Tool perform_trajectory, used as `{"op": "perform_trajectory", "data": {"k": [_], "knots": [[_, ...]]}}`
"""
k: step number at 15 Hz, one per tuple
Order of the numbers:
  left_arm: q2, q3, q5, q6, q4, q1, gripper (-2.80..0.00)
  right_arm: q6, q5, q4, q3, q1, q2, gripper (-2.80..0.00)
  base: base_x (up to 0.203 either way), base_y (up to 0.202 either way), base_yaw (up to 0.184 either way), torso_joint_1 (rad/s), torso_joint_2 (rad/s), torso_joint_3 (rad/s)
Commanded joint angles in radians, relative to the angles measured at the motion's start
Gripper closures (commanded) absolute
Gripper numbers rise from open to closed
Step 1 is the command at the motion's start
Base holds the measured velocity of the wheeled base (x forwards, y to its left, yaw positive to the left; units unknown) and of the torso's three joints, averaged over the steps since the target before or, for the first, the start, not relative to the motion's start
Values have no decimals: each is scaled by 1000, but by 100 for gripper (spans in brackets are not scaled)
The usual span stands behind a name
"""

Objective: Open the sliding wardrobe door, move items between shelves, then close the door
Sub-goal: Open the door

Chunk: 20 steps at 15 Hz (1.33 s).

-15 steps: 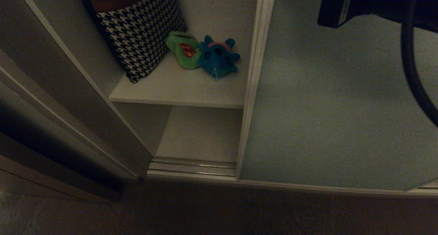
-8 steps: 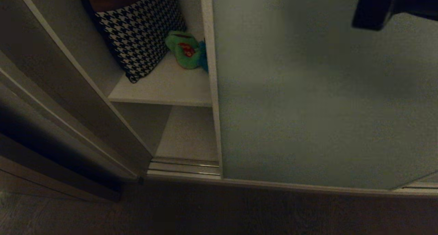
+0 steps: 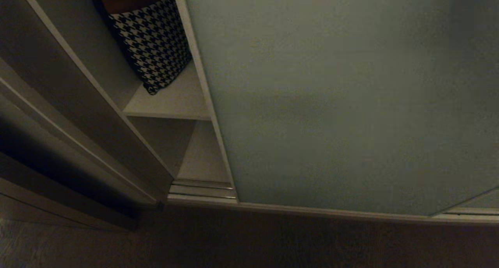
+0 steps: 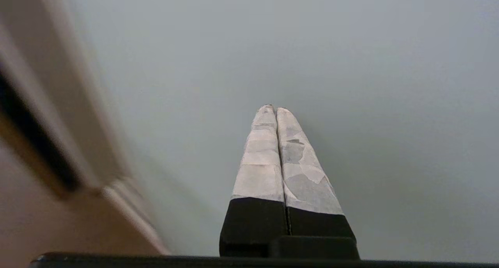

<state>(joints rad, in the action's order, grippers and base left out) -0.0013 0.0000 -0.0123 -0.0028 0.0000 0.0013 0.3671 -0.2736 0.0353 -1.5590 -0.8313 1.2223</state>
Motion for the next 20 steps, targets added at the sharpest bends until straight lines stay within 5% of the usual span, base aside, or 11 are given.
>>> {"op": "perform_trajectory", "data": {"k": [1,5,10,13,17,20], "knots": [[1,0,0,0,0,0,0,-9,0,41,9,100,-99,0,0,0,0,0,0,0],[1,0,0,0,0,0,0,-17,3,167,9,167,-204,0,0,0,0,0,0,0],[0,0,0,0,0,0,0,-81,21,236,23,372,-313,0,0,0,0,0,0,0],[1,0,0,0,0,0,0,-133,57,254,8,608,-329,0,0,0,0,0,0,0],[0,0,0,0,0,0,0,-244,72,260,-6,1059,-313,0,0,0,0,0,0,0],[0,0,0,0,0,0,0,-336,24,263,-29,1320,-295,0,0,0,0,0,0,0]]}}
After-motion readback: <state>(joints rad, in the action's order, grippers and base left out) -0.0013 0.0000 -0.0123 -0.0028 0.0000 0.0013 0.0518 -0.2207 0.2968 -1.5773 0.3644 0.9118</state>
